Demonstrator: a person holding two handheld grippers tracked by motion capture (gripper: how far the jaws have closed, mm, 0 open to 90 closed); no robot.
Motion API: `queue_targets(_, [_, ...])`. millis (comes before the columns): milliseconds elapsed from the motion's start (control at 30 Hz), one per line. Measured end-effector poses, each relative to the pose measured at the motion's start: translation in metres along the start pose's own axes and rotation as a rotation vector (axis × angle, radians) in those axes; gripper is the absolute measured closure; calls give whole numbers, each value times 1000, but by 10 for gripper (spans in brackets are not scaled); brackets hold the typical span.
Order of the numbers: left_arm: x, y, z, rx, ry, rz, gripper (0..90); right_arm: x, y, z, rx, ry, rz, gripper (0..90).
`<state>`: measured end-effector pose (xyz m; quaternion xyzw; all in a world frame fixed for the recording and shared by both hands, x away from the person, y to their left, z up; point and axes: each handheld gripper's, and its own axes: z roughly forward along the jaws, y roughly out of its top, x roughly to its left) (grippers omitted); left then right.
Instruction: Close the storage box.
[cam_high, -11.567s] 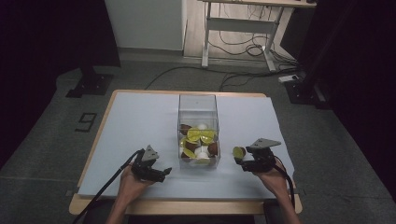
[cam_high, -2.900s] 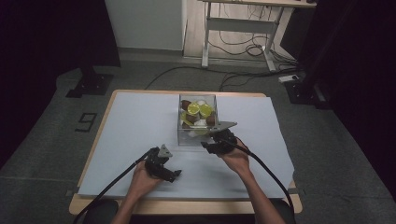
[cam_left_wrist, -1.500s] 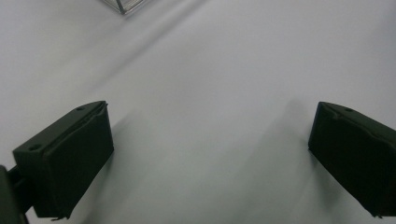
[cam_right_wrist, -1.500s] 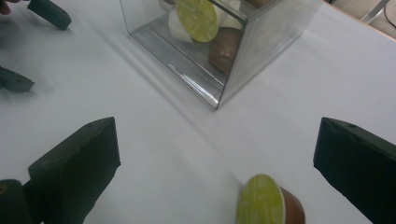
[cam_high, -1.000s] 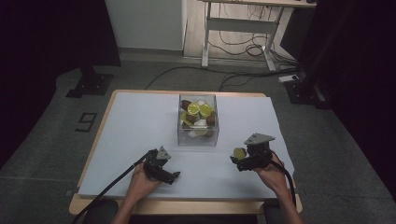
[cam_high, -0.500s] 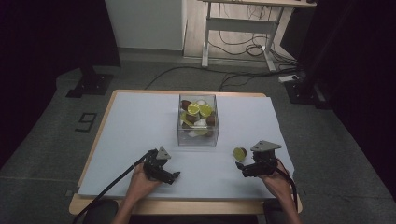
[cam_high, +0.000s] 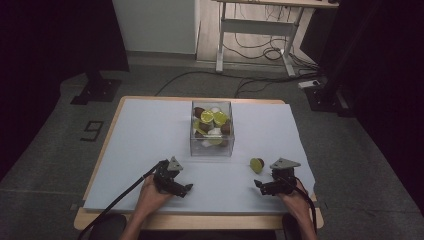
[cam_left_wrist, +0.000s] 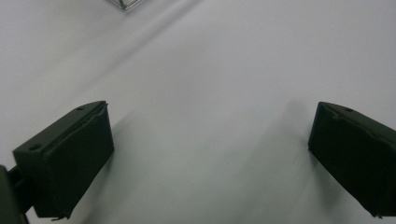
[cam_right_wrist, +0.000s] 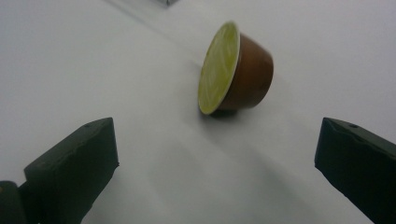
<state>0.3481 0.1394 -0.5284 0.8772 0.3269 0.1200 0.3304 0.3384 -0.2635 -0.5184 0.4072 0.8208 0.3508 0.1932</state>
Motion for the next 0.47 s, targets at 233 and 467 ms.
queue_targets(233, [0,0,0,0,0,-1,0,-5,-13,12,21,35,30,0])
queue_targets(467, [0,0,0,1,0,1,0,-4,-13,13,25,32,25,0])
